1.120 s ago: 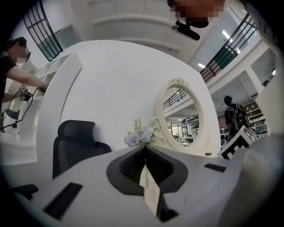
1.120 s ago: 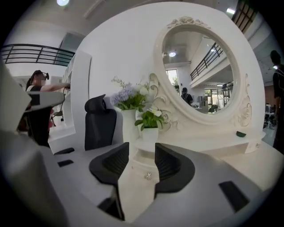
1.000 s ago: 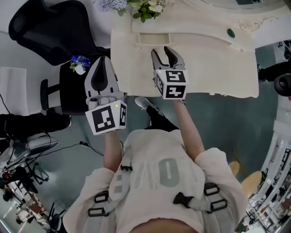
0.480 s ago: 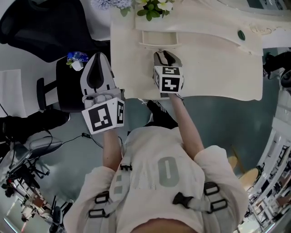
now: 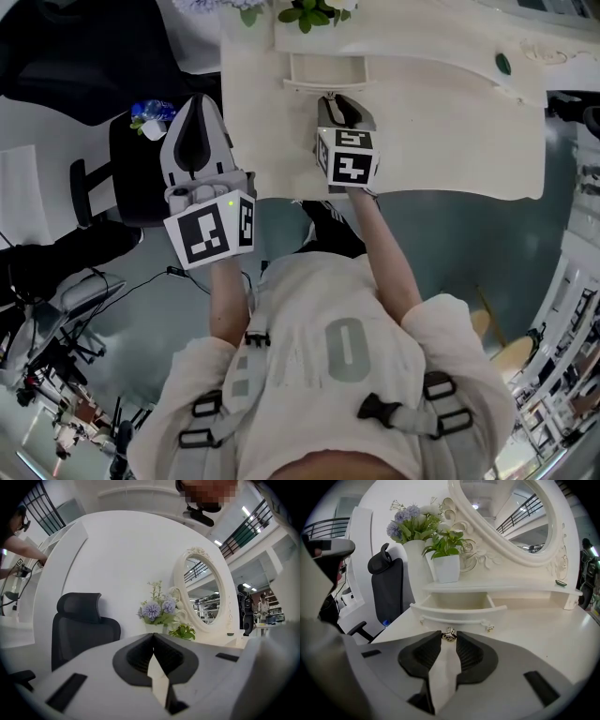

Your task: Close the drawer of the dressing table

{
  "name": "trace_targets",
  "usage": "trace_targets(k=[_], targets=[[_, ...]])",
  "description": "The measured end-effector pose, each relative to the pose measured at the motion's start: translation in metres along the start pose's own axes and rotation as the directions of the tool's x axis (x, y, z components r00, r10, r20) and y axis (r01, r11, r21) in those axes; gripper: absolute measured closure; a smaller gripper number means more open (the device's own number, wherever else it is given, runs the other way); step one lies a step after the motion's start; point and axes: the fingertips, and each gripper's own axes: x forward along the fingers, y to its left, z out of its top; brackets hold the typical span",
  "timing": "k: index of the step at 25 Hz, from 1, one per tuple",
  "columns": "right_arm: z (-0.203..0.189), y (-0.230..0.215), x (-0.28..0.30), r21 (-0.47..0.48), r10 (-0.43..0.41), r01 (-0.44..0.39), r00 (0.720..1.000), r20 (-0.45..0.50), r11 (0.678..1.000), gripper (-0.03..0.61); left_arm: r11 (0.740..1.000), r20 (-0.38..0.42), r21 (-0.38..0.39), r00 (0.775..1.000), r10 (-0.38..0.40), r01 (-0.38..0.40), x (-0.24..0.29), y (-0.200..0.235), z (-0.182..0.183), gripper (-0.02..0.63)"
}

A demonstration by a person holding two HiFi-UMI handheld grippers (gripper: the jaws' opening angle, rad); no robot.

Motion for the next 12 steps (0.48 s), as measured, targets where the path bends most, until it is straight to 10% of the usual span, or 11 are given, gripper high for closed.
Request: trace_targets(k=[12], targets=[[0.0025,0.0003,0.0020,-0.014,0.003,-0.003,1.000,0.020,1.000,0.472,1.000,-0.003,0.001,1.000,-0.007,0.007,0.0032,-0.0036,-0.0032,0.595]])
